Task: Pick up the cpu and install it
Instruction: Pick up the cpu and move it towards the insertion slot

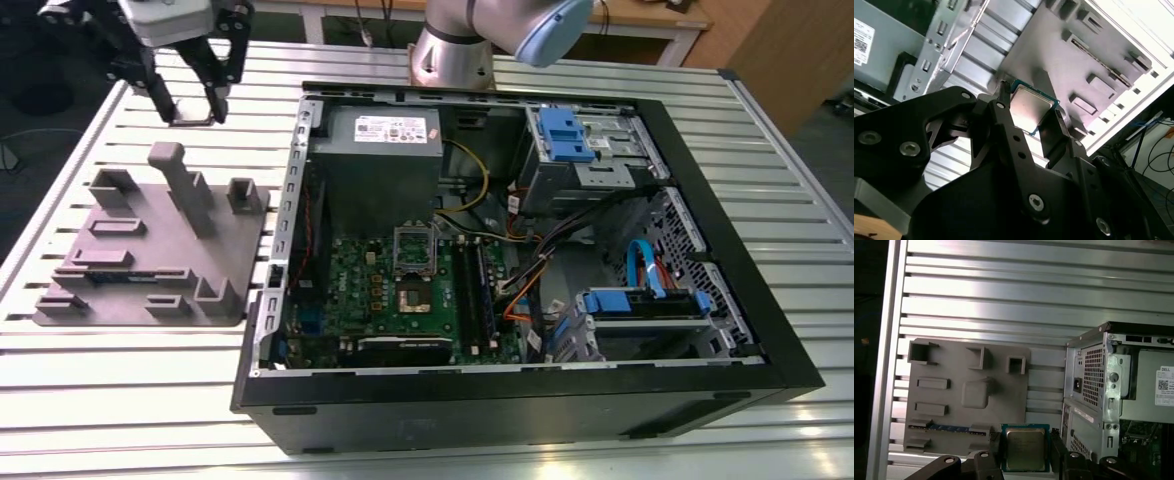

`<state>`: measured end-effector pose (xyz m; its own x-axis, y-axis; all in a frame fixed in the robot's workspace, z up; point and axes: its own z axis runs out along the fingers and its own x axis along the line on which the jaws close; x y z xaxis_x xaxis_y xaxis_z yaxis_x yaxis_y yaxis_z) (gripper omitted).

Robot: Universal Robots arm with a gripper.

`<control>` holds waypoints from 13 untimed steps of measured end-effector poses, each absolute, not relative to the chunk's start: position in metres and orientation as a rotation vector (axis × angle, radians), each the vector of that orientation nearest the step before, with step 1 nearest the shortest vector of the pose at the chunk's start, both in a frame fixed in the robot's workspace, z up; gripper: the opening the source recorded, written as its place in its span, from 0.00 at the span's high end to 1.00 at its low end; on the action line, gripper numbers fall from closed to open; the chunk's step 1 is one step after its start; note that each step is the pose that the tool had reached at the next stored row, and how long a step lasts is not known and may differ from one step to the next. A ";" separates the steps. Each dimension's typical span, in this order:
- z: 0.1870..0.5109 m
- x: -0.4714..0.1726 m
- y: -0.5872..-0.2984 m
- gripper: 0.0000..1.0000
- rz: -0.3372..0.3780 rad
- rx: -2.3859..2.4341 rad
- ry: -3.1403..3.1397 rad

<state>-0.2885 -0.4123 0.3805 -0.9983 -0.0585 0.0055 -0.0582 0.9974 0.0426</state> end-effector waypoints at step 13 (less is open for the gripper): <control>0.371 -0.229 -0.412 0.53 -0.066 0.091 -3.132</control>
